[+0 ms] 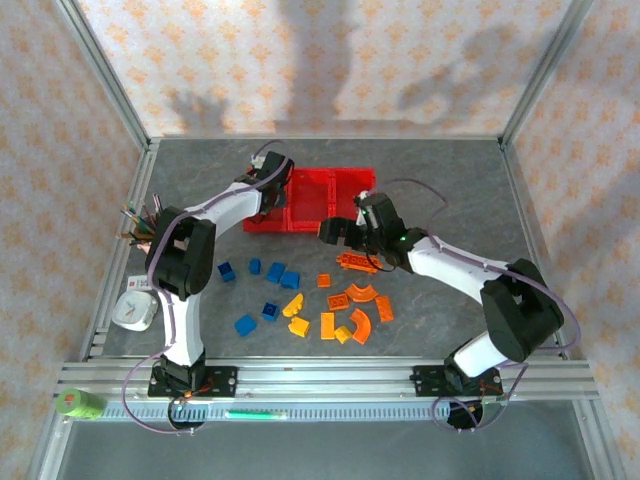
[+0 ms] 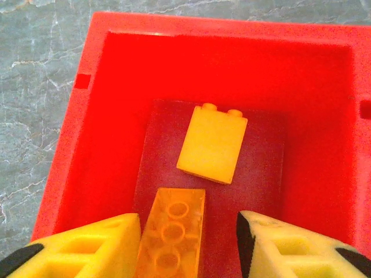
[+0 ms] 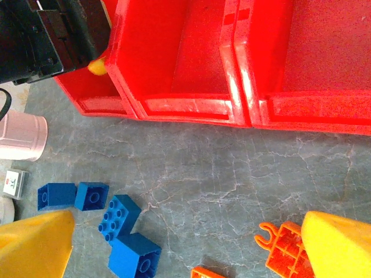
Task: Sort the legos into containers by color
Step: Place the lego in the container, then pick up the lego from the middle-left of the table.
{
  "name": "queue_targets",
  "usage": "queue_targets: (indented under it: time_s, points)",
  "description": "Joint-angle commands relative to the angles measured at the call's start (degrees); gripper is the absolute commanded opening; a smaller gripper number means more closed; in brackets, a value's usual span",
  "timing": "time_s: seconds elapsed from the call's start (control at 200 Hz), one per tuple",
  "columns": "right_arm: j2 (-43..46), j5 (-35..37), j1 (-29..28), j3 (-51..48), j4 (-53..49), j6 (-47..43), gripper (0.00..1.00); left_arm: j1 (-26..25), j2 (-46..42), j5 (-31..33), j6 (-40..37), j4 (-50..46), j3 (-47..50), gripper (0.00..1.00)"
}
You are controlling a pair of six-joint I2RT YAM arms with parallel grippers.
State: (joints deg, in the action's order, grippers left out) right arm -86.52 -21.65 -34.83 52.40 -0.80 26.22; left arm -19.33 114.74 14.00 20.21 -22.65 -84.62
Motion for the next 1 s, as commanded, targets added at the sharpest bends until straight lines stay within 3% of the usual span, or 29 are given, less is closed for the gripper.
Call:
queue_targets:
  time_s: [0.0,0.43,0.771,0.996]
  points:
    - [1.5,2.3,-0.1,1.7,-1.6,-1.2,1.0,0.3,-4.1,-1.0,-0.2,-2.5,-0.4,0.51]
    - [5.9,2.6,-0.2,-1.2,-8.7,-4.5,1.0,-2.2,-27.4,-11.0,4.9,2.1,19.1,0.54]
    - [11.0,0.2,-1.5,-8.3,-10.2,-4.1,1.0,-13.2,-45.3,-10.8,12.8,0.3,34.8,0.57]
    - [13.0,0.1,-4.5,-13.1,-9.3,-2.8,1.0,-22.4,-49.3,-11.1,21.8,1.6,42.1,0.58]
